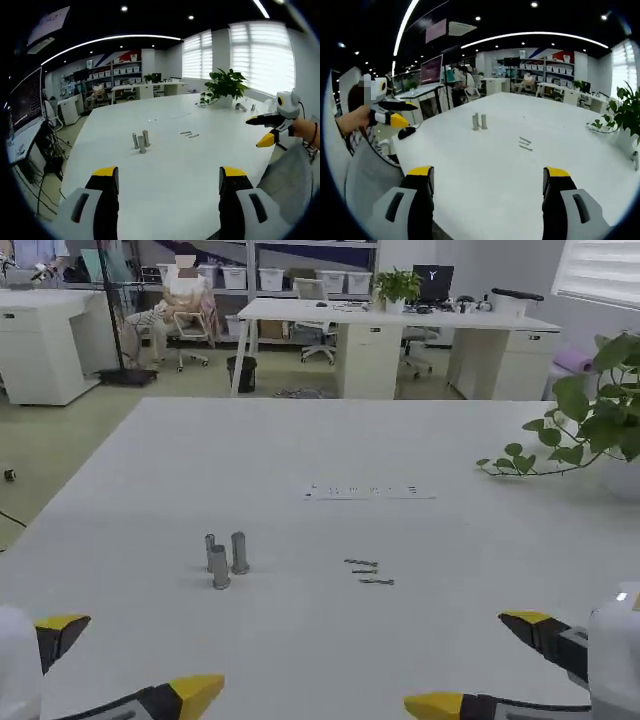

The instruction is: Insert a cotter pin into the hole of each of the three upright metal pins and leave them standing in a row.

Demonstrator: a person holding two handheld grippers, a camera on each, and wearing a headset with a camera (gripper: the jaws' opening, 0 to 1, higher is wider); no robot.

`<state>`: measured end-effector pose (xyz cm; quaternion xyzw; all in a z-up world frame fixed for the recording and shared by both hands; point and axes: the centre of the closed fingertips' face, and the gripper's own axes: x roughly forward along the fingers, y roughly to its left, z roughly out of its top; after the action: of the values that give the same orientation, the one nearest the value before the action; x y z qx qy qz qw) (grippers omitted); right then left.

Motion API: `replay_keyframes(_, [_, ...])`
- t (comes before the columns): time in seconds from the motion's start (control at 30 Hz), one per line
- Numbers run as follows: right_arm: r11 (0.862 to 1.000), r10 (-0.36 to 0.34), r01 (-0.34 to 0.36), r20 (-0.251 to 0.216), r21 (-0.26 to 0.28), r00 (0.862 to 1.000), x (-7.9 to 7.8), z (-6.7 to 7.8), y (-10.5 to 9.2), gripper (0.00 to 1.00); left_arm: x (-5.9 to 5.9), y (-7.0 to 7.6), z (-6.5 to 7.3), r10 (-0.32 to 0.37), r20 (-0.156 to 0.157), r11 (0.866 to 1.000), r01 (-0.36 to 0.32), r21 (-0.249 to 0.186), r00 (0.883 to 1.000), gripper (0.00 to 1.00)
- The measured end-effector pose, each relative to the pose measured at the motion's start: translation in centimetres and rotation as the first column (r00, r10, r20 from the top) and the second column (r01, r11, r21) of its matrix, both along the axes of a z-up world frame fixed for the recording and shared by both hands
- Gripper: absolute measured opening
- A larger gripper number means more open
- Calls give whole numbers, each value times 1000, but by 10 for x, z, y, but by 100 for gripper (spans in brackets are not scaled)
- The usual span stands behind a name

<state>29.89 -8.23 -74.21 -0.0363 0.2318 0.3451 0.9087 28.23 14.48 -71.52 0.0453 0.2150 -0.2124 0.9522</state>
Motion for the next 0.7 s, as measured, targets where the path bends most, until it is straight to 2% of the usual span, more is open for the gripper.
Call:
replay_keyframes(0.33, [1000,-15,15,14,25,1000,-1,4,-2,89,0,-1,1,-1,1,1000,1,8,1000,78])
replay_keyframes(0.7, [999,-22,21,15,24,1000,-4,3,-5,88,-3,-2,0,-10,-4,1000,10,17,1000,77])
